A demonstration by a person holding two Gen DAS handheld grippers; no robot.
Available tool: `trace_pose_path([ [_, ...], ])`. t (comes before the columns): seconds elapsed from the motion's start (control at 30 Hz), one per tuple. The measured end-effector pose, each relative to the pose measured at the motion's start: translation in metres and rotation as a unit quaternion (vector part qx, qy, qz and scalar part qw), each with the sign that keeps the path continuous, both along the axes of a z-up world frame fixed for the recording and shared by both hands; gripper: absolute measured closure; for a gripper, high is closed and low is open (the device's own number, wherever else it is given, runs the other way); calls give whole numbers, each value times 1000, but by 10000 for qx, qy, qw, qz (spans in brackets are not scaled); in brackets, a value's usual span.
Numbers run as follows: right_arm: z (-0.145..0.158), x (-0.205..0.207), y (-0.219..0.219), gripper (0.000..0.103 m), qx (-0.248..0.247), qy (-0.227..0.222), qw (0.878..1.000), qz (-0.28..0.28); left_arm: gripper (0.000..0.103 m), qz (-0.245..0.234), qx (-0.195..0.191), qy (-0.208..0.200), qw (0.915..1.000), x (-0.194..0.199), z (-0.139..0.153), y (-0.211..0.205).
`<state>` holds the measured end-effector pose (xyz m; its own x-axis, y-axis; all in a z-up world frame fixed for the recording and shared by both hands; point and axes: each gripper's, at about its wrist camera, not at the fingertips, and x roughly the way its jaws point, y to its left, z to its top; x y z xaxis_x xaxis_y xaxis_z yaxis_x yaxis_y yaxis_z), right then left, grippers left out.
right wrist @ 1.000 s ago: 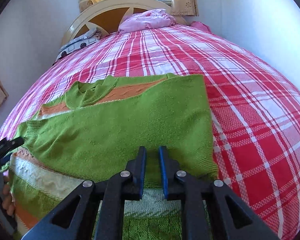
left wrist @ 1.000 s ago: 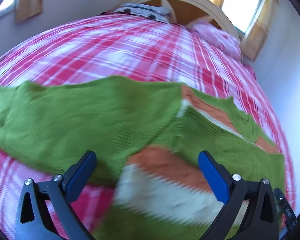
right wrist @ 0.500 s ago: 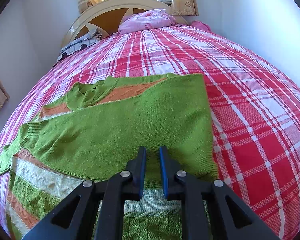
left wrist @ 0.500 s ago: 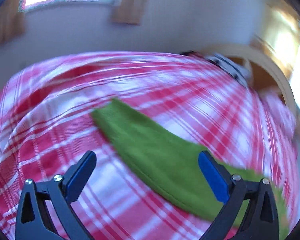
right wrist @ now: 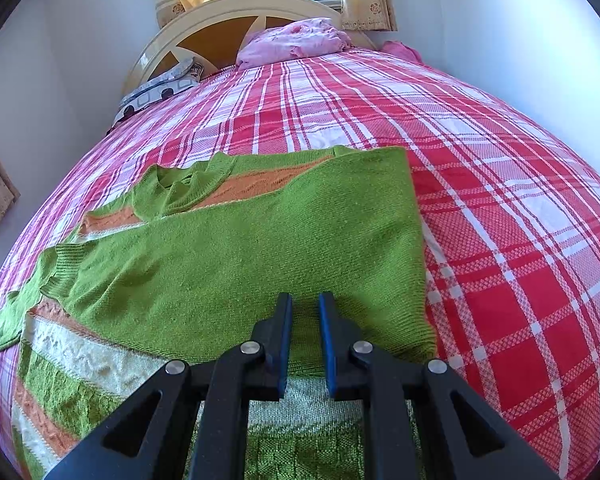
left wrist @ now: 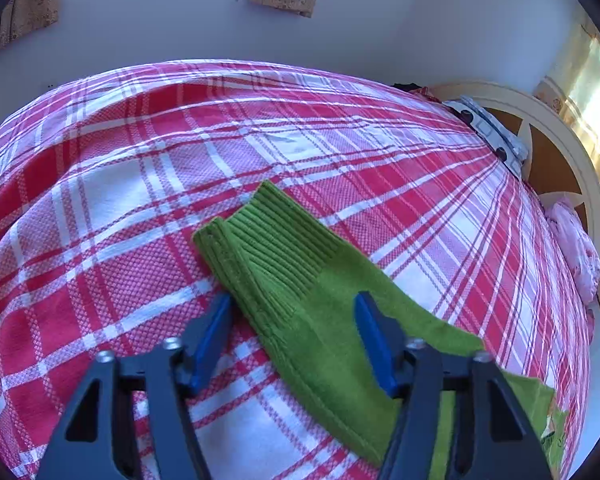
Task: Fold small clothes
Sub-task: 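Grasp the other sleeve cuff with the left tool, then fold the held sleeve across the sweater body with the left tool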
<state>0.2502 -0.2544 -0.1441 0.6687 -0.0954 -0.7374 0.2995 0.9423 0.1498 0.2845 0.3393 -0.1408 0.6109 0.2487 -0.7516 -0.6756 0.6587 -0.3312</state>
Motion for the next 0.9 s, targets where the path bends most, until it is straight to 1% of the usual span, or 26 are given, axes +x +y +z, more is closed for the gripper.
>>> trace_pose_path([
  [0.03, 0, 0, 0, 89, -1, 1, 10000, 0, 58, 26, -7, -14, 10000, 0, 0, 2],
  [0.07, 0, 0, 0, 89, 3, -1, 10000, 1, 71, 13, -37, -66, 10000, 1, 0, 3],
  [0.1, 0, 0, 0, 89, 10, -3, 10000, 2, 89, -84, -94, -126, 9998, 4, -1, 4],
  [0.13, 0, 0, 0, 89, 13, -5, 10000, 3, 94, -176, -152, -140, 9996, 6, -2, 5],
  [0.17, 0, 0, 0, 89, 22, -8, 10000, 4, 93, -248, -184, -141, 9994, 7, -2, 4],
  [0.27, 1, 0, 0, 89, 41, -18, 10000, 4, 93, -377, 19, -201, 9991, 10, 6, -5],
  [0.37, 1, 0, 0, 89, 38, -17, 10000, 6, 93, -448, 377, -257, 9980, 14, 21, -21],
  [0.43, 0, 0, 0, 89, 43, -19, 10000, 7, 93, -631, 557, -390, 9957, 18, 34, -38],
  [0.53, 1, 0, 0, 89, 42, -19, 10000, 8, 93, -1105, 781, -670, 9885, 23, 55, -76],
  [0.6, 0, 0, 0, 89, 41, -19, 10000, 9, 93, -1547, 940, -857, 9797, 25, 69, -113],
  [0.63, 0, 0, 0, 89, 41, -20, 10000, 10, 93, -1856, 992, -958, 9729, 26, 74, -136],
  [0.67, 0, 0, -1, 89, 45, -21, 10000, 10, 93, -2048, 1027, -1014, 9681, 26, 77, -151],
  [0.7, 0, 0, -1, 89, 47, -22, 10000, 11, 93, -2303, 1085, -1082, 9610, 26, 81, -174],
  [0.73, 0, 0, -1, 89, 49, -23, 10000, 12, 93, -2544, 1128, -1136, 9538, 26, 82, -198],
  [0.77, 0, 0, -1, 89, 47, -23, 10000, 12, 93, -2696, 1144, -1164, 9491, 26, 83, -212],
  [0.9, 0, 0, -1, 89, 50, -26, 10000, 15, 93, -3442, 1389, -1156, 9213, 23, 75, -293],
])
